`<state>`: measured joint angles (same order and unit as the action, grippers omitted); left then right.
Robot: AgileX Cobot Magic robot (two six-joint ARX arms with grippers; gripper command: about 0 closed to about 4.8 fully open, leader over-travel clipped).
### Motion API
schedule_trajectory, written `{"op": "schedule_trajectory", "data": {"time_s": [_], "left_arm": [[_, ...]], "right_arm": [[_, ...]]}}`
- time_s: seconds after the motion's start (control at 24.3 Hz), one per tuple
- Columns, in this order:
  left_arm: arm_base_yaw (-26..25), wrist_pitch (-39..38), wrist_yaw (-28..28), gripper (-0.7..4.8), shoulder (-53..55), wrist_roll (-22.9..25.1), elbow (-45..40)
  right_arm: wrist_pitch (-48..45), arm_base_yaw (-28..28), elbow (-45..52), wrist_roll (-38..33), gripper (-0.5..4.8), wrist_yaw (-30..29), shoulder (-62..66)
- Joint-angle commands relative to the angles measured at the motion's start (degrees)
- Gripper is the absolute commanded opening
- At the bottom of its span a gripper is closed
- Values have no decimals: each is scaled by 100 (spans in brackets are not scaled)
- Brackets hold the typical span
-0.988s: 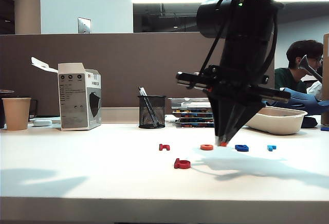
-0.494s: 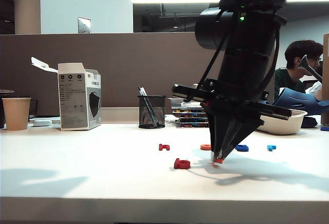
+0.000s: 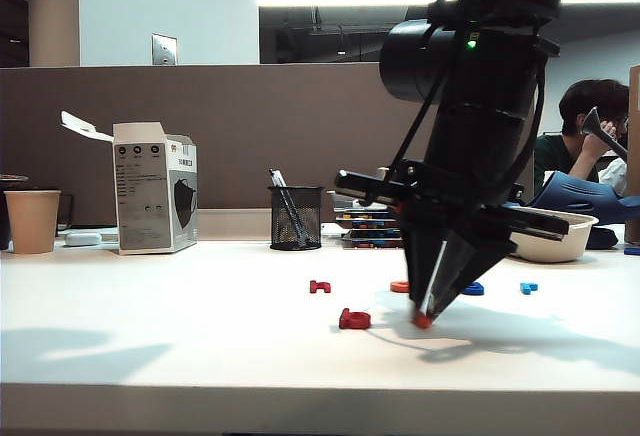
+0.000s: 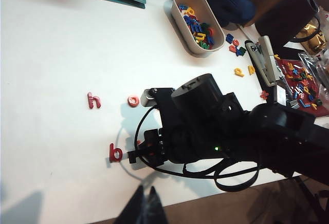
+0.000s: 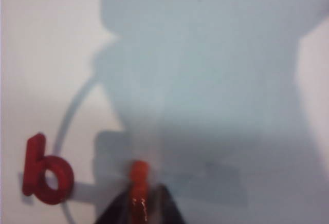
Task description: Select the appropriate letters from the row of letter magnets placed on the table to arrange into the word "big".
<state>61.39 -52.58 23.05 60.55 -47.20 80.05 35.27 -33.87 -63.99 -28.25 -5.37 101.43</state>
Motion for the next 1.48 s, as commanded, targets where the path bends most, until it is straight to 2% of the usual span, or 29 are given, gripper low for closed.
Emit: {"op": "schedule_trajectory", "data": {"time_s": [0.04,0.21,0.29,1.07,1.19,1.32,1.48], "left_arm": [[-7,37,13,-5,-15,24,17],[-7,37,13,-5,-13,24,17],[-7,37,13,-5,-13,24,17],[-7,37,11,-5,-13,24,17],[-7,37,13,-5,-13,24,17],[-7,37,13,-5,-13,24,17],[-7,37,13,-5,-13,24,17]], "right_arm": [[323,-15,59,-31,96,52,46],[328,-15,52,-33,97,33,44],[330,-15,48,-33,118,24,42],[369,-11,-269,-24,119,-118,-459],[365,17,-431,26,118,-2,-474],[350,225,-564,203,118,446,-472],[330,529,-586,306,118,501,-466]]}}
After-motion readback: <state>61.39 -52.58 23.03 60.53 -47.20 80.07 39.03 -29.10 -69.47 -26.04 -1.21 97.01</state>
